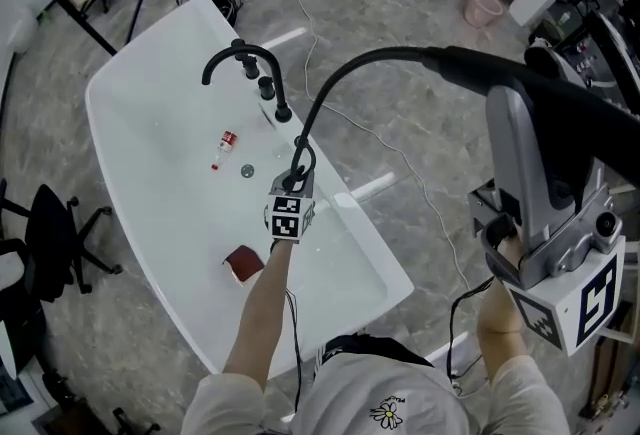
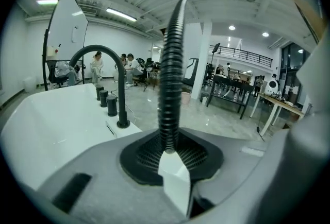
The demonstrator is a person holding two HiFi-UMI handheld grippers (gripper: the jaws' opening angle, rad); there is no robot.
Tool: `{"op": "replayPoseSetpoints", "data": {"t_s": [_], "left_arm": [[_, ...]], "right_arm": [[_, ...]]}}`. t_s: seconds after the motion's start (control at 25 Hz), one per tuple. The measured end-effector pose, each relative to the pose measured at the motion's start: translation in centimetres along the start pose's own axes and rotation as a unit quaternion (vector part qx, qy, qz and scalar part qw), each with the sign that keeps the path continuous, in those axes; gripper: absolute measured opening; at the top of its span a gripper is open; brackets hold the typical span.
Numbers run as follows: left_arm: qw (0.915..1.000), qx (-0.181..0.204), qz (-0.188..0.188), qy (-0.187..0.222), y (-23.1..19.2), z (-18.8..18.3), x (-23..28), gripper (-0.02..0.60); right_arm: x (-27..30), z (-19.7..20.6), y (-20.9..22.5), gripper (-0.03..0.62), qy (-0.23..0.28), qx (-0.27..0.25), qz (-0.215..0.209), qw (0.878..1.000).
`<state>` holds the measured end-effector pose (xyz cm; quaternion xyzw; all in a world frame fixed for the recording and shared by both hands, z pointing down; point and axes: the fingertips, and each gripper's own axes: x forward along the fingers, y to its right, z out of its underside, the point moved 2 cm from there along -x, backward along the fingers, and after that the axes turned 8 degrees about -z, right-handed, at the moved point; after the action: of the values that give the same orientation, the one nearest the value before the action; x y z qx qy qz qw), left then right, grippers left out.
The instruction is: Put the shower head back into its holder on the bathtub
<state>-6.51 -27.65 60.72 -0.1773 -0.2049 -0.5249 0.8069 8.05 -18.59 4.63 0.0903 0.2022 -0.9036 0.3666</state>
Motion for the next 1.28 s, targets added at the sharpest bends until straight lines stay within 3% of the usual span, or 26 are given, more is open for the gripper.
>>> {"op": "replayPoseSetpoints", "data": {"t_s": [0.2, 0.36, 0.72, 0.88, 1.04, 1.28], "left_arm": [[0.9988, 0.014, -0.026, 0.038, -3.4, -5.7, 2.8, 0.063], [0.9981, 0.041, -0.025, 0.038, -4.6, -7.0, 4.7, 0.063], [0.999, 0.038, -0.023, 0.004, -6.2, -1.7, 9.5, 0.063], [0.999, 0.041, -0.018, -0.003, -6.5, -0.5, 12.0, 0.063], [0.9977, 0.061, -0.005, -0.029, -6.0, 2.0, 15.0, 0.064], [0.9981, 0.044, -0.019, -0.039, -6.2, 4.2, 16.5, 0.067]], "right_arm": [[0.6, 2.6, 0.2, 0.141, -0.014, 0.018, 0.004, 1.0], [0.8, 6.0, 0.5, 0.141, -0.04, 0.033, 0.009, 0.999], [2.1, 16.5, 1.2, 0.141, -0.103, 0.084, 0.005, 0.991], [2.6, 20.2, 0.5, 0.141, -0.114, 0.107, -0.015, 0.988], [3.0, 22.4, -0.5, 0.141, -0.106, 0.145, -0.043, 0.983], [2.9, 23.9, -1.1, 0.141, -0.086, 0.195, -0.063, 0.975]]}}
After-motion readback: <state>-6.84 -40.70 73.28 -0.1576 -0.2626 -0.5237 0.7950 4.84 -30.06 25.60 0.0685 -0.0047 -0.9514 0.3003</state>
